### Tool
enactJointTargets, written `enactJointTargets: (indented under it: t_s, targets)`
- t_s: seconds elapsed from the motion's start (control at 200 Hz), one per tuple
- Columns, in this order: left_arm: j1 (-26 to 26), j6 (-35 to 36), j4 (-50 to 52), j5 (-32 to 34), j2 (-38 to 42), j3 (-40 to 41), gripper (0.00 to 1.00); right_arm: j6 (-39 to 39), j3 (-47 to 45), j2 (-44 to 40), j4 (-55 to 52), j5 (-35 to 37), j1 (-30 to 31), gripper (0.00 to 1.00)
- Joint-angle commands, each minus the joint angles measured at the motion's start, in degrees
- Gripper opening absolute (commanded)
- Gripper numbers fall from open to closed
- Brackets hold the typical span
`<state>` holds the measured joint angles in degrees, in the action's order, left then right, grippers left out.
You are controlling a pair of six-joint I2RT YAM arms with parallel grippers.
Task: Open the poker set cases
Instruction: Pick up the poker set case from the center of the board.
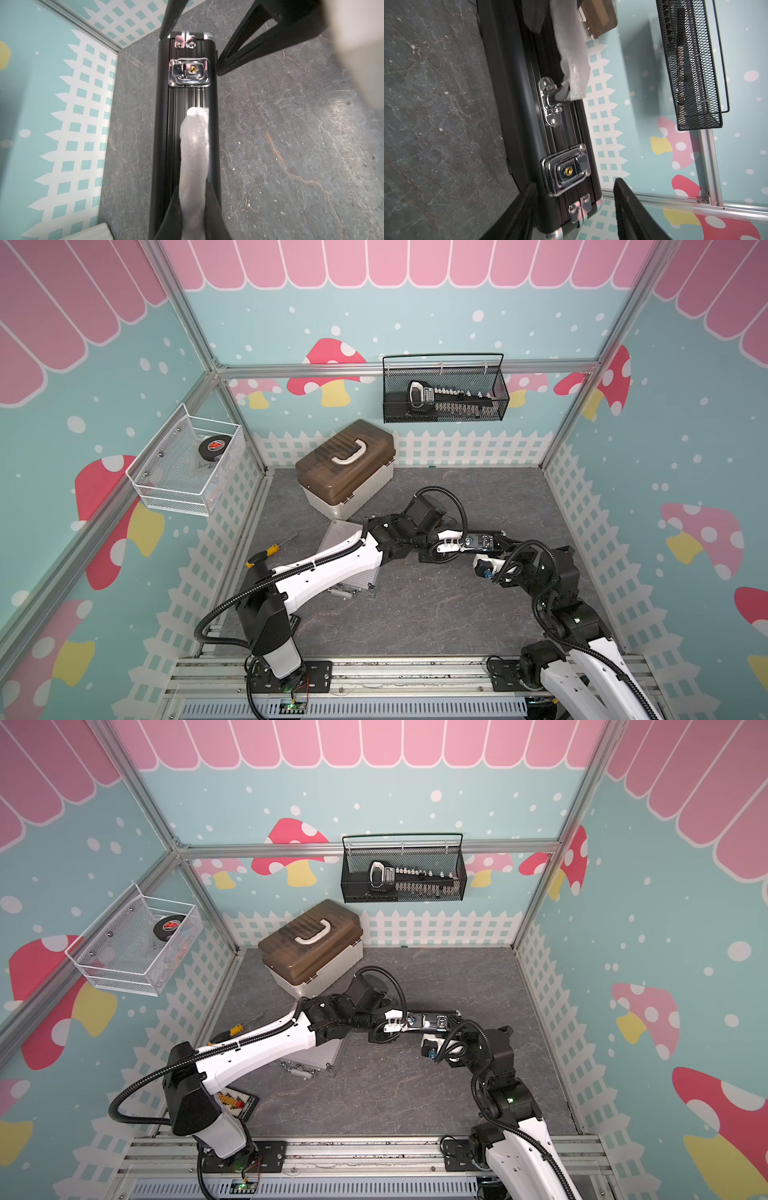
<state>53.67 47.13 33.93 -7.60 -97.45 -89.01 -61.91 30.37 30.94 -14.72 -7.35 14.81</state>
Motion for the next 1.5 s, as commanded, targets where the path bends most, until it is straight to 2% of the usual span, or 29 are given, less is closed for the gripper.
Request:
enactJointTargets:
  t_s: [0.0,0.23,0.6,0.86,1.231,1.496]
  targets:
    - [0.5,1.4,2.0,-2.5,-0.5,-5.1,0.0,0.5,-0.2,-0.9,2.2,-0.6,0.4,0.58]
    - [1.5,2.2,4.9,1.3,-3.9,-8.6,0.0,2.5,-0.6,-2.5,-1.0,-1.9,0.4,0.58]
    - [2.3,2.3,12.3,1.3,-7.8,-14.9,0.0,0.2,-2.7,-5.3,1.1,2.4,0.4,0.58]
    - [1.9,2.9,14.6,3.0,-7.8,-15.0,0.0,-0.2,-2.7,-5.5,1.5,4.2,0.4,0.58]
    - [0.7,3.6,16.4,-1.2,-3.7,-14.5,0.0,2.5,-1.0,-2.5,4.4,3.1,0.4,0.58]
    - [-0.4,4.8,19.8,-1.9,-3.9,-16.5,0.0,9.7,2.8,-2.4,1.1,0.8,0.3,0.62]
